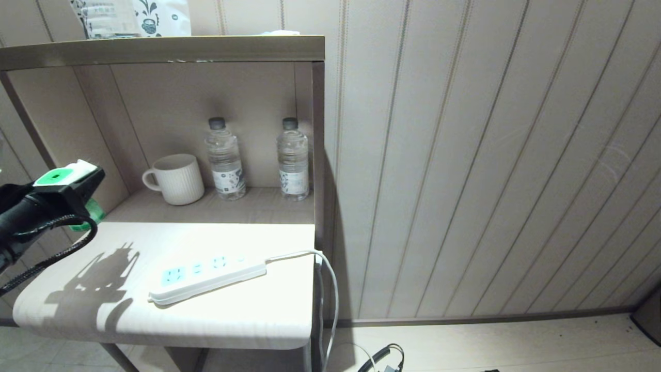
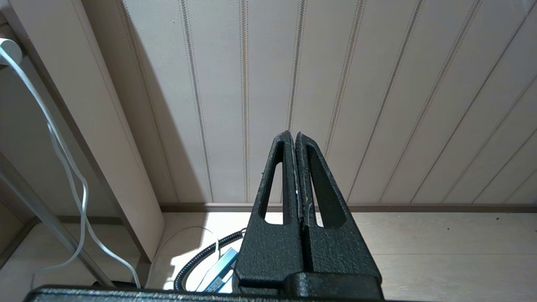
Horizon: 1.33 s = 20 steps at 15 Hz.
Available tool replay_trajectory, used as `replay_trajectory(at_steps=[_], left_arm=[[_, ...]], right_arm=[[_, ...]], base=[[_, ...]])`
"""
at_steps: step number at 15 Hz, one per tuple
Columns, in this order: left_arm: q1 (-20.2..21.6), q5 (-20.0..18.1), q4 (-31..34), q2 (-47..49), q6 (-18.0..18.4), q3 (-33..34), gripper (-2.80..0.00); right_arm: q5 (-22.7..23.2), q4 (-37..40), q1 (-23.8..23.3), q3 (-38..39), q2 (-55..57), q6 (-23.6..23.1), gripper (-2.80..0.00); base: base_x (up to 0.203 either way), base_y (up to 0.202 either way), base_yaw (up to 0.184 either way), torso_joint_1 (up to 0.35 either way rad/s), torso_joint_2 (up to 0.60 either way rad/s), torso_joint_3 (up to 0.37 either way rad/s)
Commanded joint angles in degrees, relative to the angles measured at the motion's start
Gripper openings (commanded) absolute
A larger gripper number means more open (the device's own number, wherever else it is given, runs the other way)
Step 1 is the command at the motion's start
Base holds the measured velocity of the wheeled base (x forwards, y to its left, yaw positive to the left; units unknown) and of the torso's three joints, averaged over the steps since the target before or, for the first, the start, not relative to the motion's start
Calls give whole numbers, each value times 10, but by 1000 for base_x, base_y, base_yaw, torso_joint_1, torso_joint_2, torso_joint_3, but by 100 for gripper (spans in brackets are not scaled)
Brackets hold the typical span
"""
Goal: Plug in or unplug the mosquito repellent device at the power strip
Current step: Insert the plug into the socket
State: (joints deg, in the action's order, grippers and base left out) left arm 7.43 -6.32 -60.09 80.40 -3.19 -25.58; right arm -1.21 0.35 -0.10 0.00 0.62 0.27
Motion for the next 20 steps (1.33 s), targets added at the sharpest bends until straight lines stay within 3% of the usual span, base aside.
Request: replay_trajectory(at_steps=[1,3,7,11,15,17,20], left_arm=[[-8,5,77,-123,0,-6,-280],[-16,23,183,-190,1,-22,-280],[-21,56,381,-244,-3,-124,-280],[-29,56,674,-259,-39,-310,-280],[-76,50,995,-214,-90,-557,-280],[-99,20,1172,-165,-109,-669,-280],[-118,-66,1373,-72,-120,-789,-280]], right_arm=[[0,0,0,0,0,0,-280],[0,0,0,0,0,0,-280],[0,0,0,0,0,0,-280],[0,0,0,0,0,0,-280],[0,0,0,0,0,0,-280],[0,0,0,0,0,0,-280],[0,1,0,0,0,0,-280]], base=[[0,0,0,0,0,0],[0,0,0,0,0,0],[0,0,0,0,0,0],[0,0,0,0,0,0],[0,0,0,0,0,0],[0,0,0,0,0,0],[0,0,0,0,0,0]])
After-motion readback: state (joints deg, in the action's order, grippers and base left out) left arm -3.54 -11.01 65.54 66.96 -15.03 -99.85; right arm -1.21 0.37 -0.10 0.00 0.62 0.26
